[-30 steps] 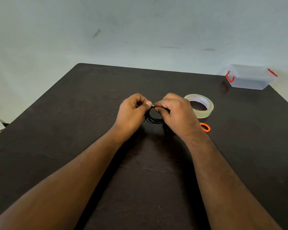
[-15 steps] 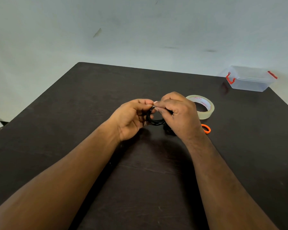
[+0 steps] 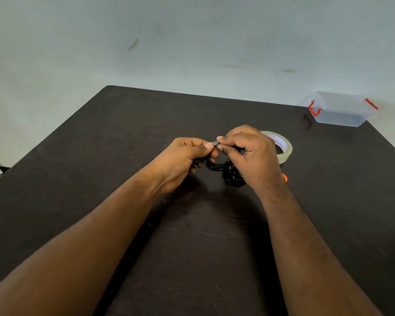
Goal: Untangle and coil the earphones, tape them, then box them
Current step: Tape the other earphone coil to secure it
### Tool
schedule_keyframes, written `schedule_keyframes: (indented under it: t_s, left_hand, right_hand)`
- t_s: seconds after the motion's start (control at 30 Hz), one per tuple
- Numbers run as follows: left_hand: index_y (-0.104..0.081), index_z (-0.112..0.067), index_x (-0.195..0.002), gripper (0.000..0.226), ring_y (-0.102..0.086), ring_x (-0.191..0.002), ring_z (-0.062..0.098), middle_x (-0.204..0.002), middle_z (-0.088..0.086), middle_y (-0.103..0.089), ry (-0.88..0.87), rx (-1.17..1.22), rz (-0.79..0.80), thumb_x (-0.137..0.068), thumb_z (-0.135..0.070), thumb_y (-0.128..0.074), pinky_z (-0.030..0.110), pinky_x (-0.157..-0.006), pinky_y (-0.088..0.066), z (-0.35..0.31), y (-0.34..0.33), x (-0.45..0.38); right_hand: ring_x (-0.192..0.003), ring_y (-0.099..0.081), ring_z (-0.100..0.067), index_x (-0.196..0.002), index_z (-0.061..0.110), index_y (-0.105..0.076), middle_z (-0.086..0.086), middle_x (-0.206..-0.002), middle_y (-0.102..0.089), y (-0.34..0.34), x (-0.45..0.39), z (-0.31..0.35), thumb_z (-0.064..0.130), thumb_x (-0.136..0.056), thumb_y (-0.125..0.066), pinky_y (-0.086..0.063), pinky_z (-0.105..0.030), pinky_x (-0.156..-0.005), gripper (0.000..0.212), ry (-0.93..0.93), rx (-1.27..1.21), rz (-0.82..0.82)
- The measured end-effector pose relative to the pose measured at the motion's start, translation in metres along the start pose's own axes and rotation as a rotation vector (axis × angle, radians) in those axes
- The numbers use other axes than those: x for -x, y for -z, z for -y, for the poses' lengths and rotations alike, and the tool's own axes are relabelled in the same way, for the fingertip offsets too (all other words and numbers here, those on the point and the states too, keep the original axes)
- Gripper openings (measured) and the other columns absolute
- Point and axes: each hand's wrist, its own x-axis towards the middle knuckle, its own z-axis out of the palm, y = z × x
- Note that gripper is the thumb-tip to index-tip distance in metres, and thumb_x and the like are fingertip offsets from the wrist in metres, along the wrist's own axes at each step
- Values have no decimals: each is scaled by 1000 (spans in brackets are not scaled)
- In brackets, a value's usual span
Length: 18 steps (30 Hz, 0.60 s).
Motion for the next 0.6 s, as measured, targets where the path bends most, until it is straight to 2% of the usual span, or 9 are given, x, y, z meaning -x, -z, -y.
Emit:
schedule_keyframes:
  t_s: [0.13,0.2,0.33,0.47,0.6]
  left_hand:
    - [-65,-19,-74,27,-51,-71,7,-75,-5,-65,8,64,-46,-97,-23,-52,31,-64,-29,2,-6,1]
    - [-65,-22,-76,28,-53,-76,6,-82,-6,-67,8,82,-57,-98,-29,-51,33,-68,-30,1,-9,2]
    - [-70,-23,-89,31,-57,-85,8,-97,-9,-69,87,205,47,-97,-42,-48,35,-76,-31,-1,-5,3]
    - [-72,-17,-81,19,-55,-82,9,-83,-5,-70,12,189,-31,-92,-25,-58,31,-73,-31,2,-2,0]
    - [-71,-17,-78,27,-51,-73,10,-78,-3,-68,15,162,-44,-97,-22,-54,30,-64,-31,-1,0,-2]
  right_hand:
    - [-88,-65,-3,-100,12,-76,6,-89,-70,-1,2,0,8,-80,-76,-48,-12,-78,21,-163,-176,48]
    - [-96,-66,-2,-107,14,-74,7,-97,-71,0,2,0,8,-84,-73,-48,-14,-84,24,-222,-240,35]
    - [-97,-65,0,-107,9,-73,8,-98,-70,-1,2,2,2,-84,-70,-47,-13,-84,24,-235,-279,-7]
    - [-93,-65,0,-104,8,-74,6,-94,-70,-2,2,4,2,-83,-71,-48,-12,-82,22,-194,-236,-16]
    - [-92,-65,-1,-104,9,-74,5,-94,-71,-3,2,6,4,-84,-71,-49,-14,-82,22,-196,-205,-19]
